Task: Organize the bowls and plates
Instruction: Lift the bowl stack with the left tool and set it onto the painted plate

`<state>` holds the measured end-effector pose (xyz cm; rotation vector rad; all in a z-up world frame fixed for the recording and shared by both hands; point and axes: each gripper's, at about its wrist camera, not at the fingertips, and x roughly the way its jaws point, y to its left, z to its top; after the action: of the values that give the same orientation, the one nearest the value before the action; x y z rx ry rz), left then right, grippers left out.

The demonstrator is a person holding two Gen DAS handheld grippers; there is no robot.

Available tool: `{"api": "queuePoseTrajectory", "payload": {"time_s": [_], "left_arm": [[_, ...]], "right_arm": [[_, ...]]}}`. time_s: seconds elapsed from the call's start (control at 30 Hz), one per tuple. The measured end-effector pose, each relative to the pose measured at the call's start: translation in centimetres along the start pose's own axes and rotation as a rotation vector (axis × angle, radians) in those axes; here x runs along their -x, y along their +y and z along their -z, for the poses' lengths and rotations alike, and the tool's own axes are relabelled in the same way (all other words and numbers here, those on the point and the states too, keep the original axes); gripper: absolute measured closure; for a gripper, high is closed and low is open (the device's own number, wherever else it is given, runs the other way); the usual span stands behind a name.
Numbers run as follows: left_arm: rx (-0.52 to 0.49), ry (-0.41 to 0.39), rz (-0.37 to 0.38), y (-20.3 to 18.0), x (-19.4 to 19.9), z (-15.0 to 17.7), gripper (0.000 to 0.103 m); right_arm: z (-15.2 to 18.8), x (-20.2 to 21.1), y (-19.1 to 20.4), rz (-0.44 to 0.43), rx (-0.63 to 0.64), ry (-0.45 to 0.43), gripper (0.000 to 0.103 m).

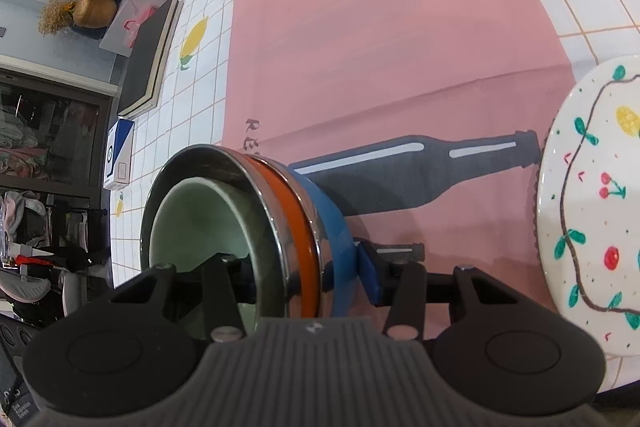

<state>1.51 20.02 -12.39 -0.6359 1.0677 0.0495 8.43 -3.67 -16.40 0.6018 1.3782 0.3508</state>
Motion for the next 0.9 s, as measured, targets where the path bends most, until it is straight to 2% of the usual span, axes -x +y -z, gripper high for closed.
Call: {"api": "queuePoseTrajectory", "payload": {"time_s": [0.4,0.9], "left_arm": [[-0.06,-0.02,0.026,-3.6,1.6,0.5,0.059],[-0.214,0.07,0.124,-13.9,-1.7,3.3,0.059]], "right_arm": [[0.1,4.2,-1.2,-0.023,0.006,-0.05,0.057],[-1.1,13.5,-9.1,0.036,-0.097,-0.154,0.057]]}}
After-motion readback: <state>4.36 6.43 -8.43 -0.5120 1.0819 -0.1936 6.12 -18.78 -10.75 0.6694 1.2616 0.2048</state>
